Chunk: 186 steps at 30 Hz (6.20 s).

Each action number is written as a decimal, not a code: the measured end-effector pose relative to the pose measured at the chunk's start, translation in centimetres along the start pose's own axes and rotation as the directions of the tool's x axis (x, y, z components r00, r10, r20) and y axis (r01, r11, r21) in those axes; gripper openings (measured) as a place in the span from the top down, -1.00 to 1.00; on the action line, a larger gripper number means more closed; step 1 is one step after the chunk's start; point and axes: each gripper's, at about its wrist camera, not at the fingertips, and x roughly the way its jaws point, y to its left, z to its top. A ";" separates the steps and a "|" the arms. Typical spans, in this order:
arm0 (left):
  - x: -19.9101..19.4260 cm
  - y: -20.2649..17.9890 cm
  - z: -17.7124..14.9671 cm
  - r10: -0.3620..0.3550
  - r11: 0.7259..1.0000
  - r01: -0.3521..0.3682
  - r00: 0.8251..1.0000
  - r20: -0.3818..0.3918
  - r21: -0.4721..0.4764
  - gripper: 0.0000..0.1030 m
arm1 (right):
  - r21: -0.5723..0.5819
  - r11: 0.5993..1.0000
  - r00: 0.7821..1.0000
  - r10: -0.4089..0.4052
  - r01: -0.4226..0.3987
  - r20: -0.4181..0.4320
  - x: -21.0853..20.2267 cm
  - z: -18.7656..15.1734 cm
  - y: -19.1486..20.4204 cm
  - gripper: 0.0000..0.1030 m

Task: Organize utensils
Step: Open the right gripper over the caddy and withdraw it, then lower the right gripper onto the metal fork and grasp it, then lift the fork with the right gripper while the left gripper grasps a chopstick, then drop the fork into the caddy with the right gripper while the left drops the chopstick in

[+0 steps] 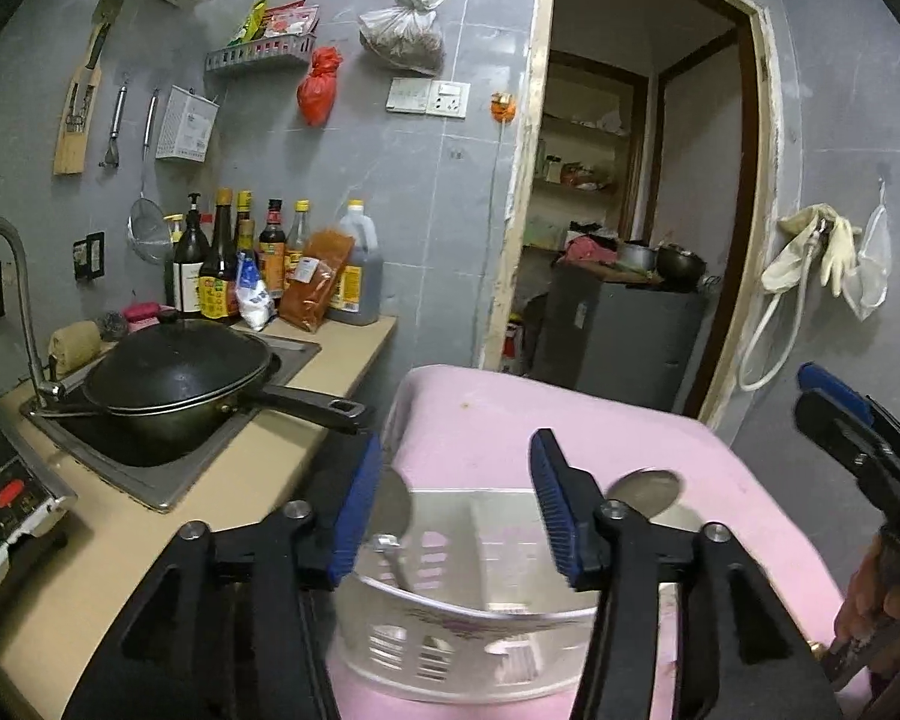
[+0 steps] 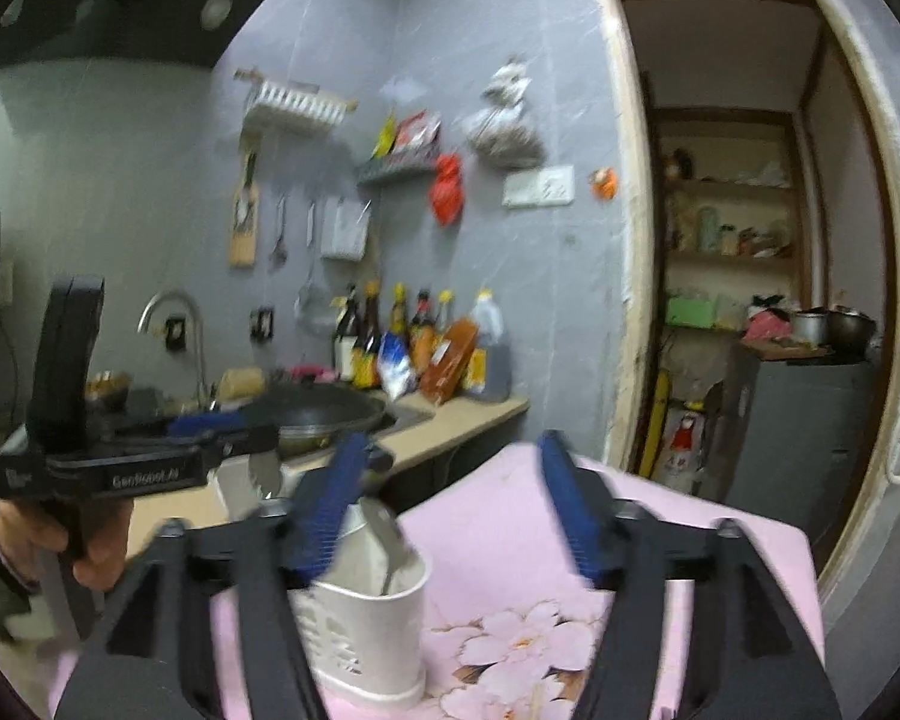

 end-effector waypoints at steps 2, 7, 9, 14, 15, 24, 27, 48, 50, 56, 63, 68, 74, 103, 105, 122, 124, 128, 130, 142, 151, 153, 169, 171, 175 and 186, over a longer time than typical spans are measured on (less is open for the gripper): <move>-0.9 -0.9 0.0 -0.003 1.000 0.003 1.000 0.031 -0.007 -0.48 | 0.013 0.999 0.998 -0.040 0.039 0.040 -1.5 0.3 -0.6 -0.68; -3.0 -3.7 -0.5 -0.050 0.999 0.050 0.994 0.092 0.001 -0.80 | 0.005 0.989 0.982 -0.148 0.148 0.121 -5.0 0.3 -1.8 -1.00; -3.8 -4.9 -0.7 -0.062 0.998 0.061 0.991 0.115 0.008 -0.83 | -0.003 0.982 0.973 -0.188 0.191 0.132 -6.4 0.0 -2.3 -1.00; -4.8 -8.1 -1.9 -0.084 0.996 0.077 0.986 0.142 0.049 -0.85 | -0.011 0.965 0.956 -0.259 0.262 0.137 -9.1 -0.9 -3.6 -1.00; -4.8 -8.7 -2.1 -0.092 0.995 0.085 0.986 0.137 0.058 -0.85 | -0.012 0.961 0.953 -0.272 0.276 0.134 -9.6 -1.2 -4.0 -1.00; -2.4 -13.1 -5.3 -0.168 0.980 0.169 0.986 -0.024 0.107 -0.85 | -0.026 0.929 0.929 -0.368 0.369 0.029 -12.0 -4.2 -7.6 -1.00; -1.2 -14.2 -6.4 -0.171 0.977 0.180 0.981 -0.088 0.113 -0.85 | -0.016 0.924 0.923 -0.383 0.383 -0.025 -12.2 -5.4 -8.8 -1.00; 7.0 -17.3 -10.4 -0.256 0.947 0.320 0.800 -0.542 0.024 0.33 | 0.148 0.978 0.876 -0.058 0.146 -0.479 -6.1 -11.5 -12.0 0.40; 7.9 -17.3 -10.6 -0.266 0.947 0.322 0.775 -0.573 -0.003 0.46 | 0.162 0.978 0.855 -0.032 0.135 -0.517 -5.4 -12.2 -12.2 0.49; 10.7 -16.8 -10.9 -0.281 0.950 0.303 0.707 -0.649 -0.081 0.65 | 0.193 0.975 0.805 0.026 0.111 -0.592 -3.8 -13.4 -12.5 0.63; 13.1 -16.2 -10.3 -0.284 0.954 0.270 0.687 -0.669 -0.128 0.72 | 0.193 0.970 0.767 0.012 0.146 -0.642 -1.7 -13.4 -13.7 0.63; 13.2 -16.1 -10.1 -0.272 0.959 0.254 0.695 -0.666 -0.127 0.78 | 0.212 0.968 0.781 0.030 0.132 -0.624 -2.3 -13.0 -13.9 0.63; 13.4 -16.4 -10.3 -0.257 0.963 0.242 0.705 -0.661 -0.116 0.80 | 0.233 0.968 0.770 0.078 0.093 -0.634 -2.8 -13.1 -13.3 0.63; 11.7 -17.0 -10.7 -0.230 0.969 0.227 0.693 -0.683 -0.096 0.80 | -0.032 0.994 0.690 -0.095 0.104 -0.717 3.4 -13.8 -10.1 0.47; 11.7 -16.9 -10.8 -0.232 0.969 0.227 0.694 -0.682 -0.099 0.80 | -0.060 0.991 0.699 -0.127 0.120 -0.704 3.3 -14.0 -9.9 0.64; 5.8 -15.7 -9.6 -0.305 0.946 0.317 0.808 -0.504 -0.064 0.95 | -0.103 0.982 0.886 -0.186 0.157 -0.424 -2.0 -11.1 -7.7 0.94; 5.0 -15.7 -9.5 -0.305 0.947 0.317 0.834 -0.460 -0.054 0.95 | -0.109 0.980 0.903 -0.195 0.166 -0.384 -2.8 -10.8 -7.2 0.95; 3.3 -15.6 -9.3 -0.319 0.944 0.327 0.876 -0.361 -0.042 0.95 | -0.125 0.976 0.923 -0.211 0.179 -0.322 -3.8 -10.3 -6.6 0.98; 2.8 -15.5 -9.1 -0.329 0.942 0.334 0.890 -0.315 -0.041 0.95 | -0.128 0.974 0.932 -0.216 0.186 -0.292 -4.3 -10.1 -6.4 0.99; -0.2 -14.2 -6.9 -0.341 0.940 0.339 0.929 -0.141 -0.037 0.95 | -0.156 0.966 0.958 -0.232 0.207 -0.170 -5.9 -8.5 -4.9 1.00; -1.9 -11.2 -4.0 -0.313 0.948 0.311 0.949 -0.028 -0.059 0.95 | -0.137 0.972 0.973 -0.206 0.191 -0.103 -6.0 -5.7 -4.4 1.00; -2.2 -10.2 -2.8 -0.304 0.951 0.304 0.953 0.007 -0.063 0.95 | -0.130 0.976 0.979 -0.187 0.176 -0.082 -5.7 -4.6 -4.1 1.00; -1.0 3.7 5.1 -0.073 0.970 0.135 0.955 0.287 -0.201 0.95 | -0.084 0.996 0.995 -0.014 0.023 0.103 1.5 3.4 1.3 1.00; -0.4 5.7 5.3 -0.050 0.963 0.127 0.951 0.305 -0.239 0.95 | -0.086 0.996 0.994 -0.006 0.016 0.112 2.6 3.5 2.2 1.00; 0.5 8.3 5.0 -0.017 0.951 0.113 0.949 0.315 -0.287 0.95 | -0.107 0.994 0.995 -0.005 0.017 0.104 4.7 2.7 3.5 1.00; 1.3 7.5 1.7 0.046 0.963 0.051 0.936 0.349 -0.264 0.95 | -0.129 0.992 0.999 0.002 0.003 0.037 6.9 -1.0 4.2 1.00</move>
